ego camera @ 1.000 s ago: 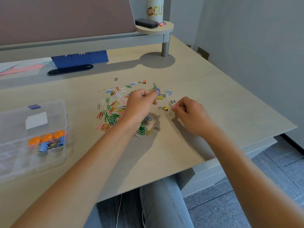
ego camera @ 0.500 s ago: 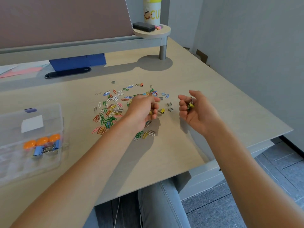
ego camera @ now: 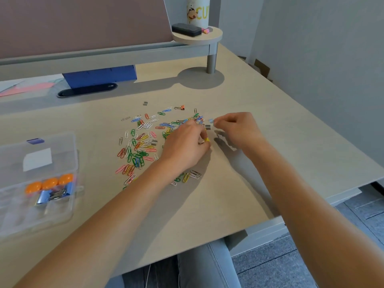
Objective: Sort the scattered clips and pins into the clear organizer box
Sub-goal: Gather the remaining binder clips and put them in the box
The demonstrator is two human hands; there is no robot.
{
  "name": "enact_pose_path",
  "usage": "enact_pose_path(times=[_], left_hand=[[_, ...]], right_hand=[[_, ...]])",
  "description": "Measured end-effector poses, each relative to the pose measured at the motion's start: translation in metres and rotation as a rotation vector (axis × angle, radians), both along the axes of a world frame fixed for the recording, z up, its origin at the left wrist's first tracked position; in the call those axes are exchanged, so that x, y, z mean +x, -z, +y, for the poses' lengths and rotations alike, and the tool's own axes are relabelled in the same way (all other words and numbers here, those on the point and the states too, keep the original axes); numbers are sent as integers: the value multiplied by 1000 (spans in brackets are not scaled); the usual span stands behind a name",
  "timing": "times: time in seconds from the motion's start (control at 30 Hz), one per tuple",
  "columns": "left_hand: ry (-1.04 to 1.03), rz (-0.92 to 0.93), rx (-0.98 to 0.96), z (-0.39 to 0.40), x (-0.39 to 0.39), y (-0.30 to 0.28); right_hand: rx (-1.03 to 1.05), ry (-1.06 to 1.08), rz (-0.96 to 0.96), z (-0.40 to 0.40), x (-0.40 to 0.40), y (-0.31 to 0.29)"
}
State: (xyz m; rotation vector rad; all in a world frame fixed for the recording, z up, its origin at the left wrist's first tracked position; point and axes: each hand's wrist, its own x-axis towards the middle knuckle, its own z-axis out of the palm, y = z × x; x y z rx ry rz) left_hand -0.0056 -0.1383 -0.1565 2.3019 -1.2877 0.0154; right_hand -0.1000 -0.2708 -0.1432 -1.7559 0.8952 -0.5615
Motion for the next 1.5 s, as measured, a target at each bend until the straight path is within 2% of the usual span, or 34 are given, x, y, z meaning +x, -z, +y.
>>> enact_pose_path(times=[0.1, 0.23, 0.37, 0.57, 0.63, 0.77, 0.97, 1.1, 1.23, 1.33, 1.5], left_hand=[[-110, 210, -177, 10, 12, -5], [-254, 463, -351, 20, 29, -17], [-287, 676, -404, 24, 40, -20], [-354, 1198, -559, 24, 50, -22], [-360, 1268, -564, 23, 51, -23], [-318, 1055, -440, 20, 51, -20], [-263, 776, -323, 11, 54, -12], [-168, 446, -172, 12, 57, -10], [-77, 107, 39, 7, 54, -12], [-68, 10, 86, 4, 53, -11], [-38, -6, 97, 6, 61, -11]], right_hand=[[-333, -36, 181, -5, 19, 11], [-526, -36, 297, 0, 32, 15], [-593, -32, 397, 4, 42, 16], [-632, -84, 472, 6, 45, 15], [-635, -95, 466, 7, 45, 16], [-553, -84, 365, 6, 42, 18], [-581, -84, 320, 5, 37, 18], [-546, -33, 242, 0, 26, 14], [-615, -77, 271, 0, 21, 16], [-713, -138, 339, 1, 25, 18], [-749, -190, 405, -3, 34, 20]])
